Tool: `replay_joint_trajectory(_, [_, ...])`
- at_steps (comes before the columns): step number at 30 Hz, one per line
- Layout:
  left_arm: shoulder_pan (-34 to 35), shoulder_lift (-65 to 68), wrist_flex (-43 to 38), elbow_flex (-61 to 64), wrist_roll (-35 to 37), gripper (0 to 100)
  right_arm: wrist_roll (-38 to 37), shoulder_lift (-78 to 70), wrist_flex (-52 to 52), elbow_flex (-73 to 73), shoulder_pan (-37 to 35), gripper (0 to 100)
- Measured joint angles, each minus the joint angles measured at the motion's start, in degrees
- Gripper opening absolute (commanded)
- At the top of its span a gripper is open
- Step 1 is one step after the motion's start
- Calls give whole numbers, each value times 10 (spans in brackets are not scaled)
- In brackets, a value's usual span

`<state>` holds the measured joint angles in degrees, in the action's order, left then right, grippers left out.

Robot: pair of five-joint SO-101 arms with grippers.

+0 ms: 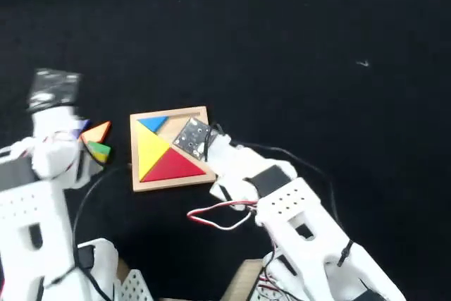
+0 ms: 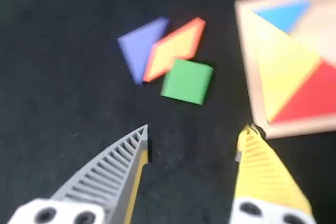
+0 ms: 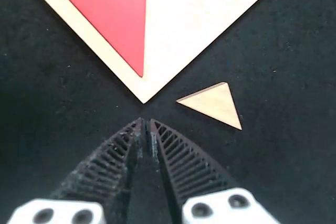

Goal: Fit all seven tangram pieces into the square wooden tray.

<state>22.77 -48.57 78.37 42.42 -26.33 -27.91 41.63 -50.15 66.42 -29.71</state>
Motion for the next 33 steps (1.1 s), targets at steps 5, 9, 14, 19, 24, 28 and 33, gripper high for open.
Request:
replay_joint_trajectory(5, [-62,112,-28,-28,-110,271,0,3,36,40,16,11])
replay_joint_trajectory(9, [-67,194,-117,-38,-180,272,0,6,42,46,42,11])
replay_joint_trajectory(14, [-67,301,-193,-62,-241,268,0,6,44,46,83,11])
replay_joint_trajectory(19, [-39,410,-200,-161,-300,267,0,6,44,46,91,11])
replay_joint_trajectory(24, [-20,531,-200,-286,-333,267,1,6,52,48,91,11])
replay_joint_trajectory(28, [-19,612,-200,-340,-339,267,1,6,58,51,91,11])
replay_joint_trajectory(33, [-19,675,-200,-360,-365,267,1,6,62,51,91,11])
